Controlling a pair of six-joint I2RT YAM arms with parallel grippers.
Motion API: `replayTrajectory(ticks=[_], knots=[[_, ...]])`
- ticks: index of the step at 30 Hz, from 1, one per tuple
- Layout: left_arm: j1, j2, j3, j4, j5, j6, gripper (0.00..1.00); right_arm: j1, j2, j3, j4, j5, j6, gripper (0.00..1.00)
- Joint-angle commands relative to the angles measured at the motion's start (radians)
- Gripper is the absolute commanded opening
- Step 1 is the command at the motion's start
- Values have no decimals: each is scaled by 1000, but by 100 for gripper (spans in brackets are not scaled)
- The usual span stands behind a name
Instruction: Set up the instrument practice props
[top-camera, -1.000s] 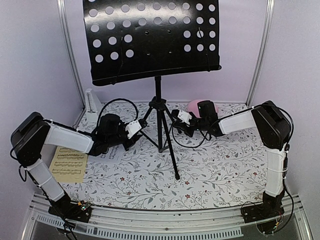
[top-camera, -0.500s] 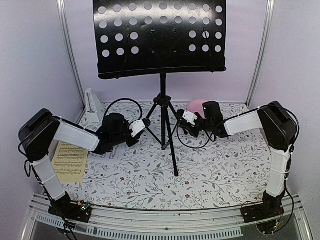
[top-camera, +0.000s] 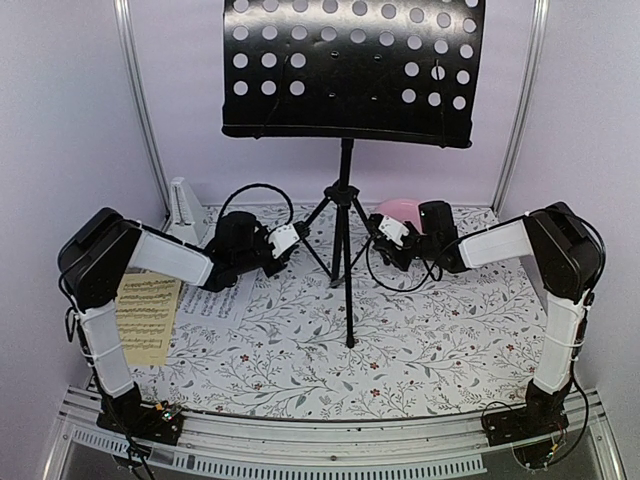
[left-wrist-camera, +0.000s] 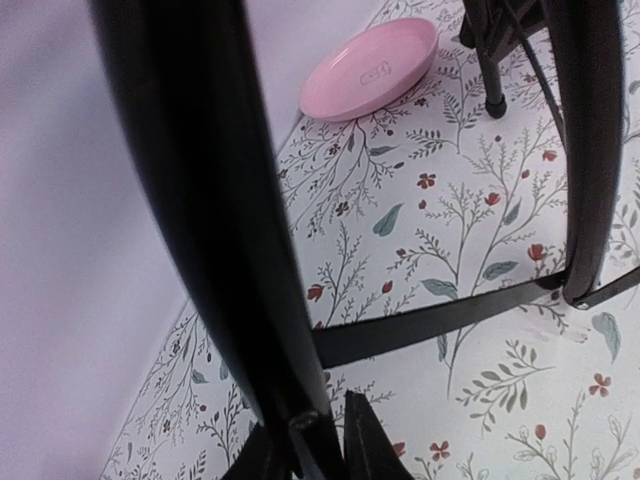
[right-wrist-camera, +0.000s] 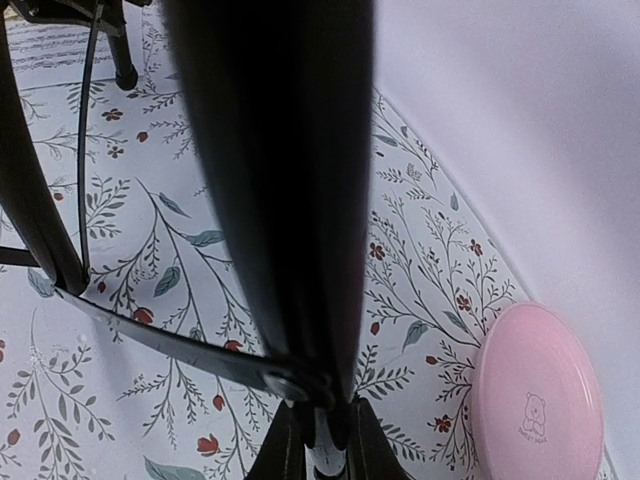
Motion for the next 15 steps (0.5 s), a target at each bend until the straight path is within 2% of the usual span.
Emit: replayTrajectory(ticks=[1, 15], knots=[[71, 53, 76, 46, -9, 99, 0, -77, -67, 15, 33, 96, 59, 0], [133, 270, 255, 48, 46, 131, 0, -166, -76, 41, 16, 154, 56, 0]])
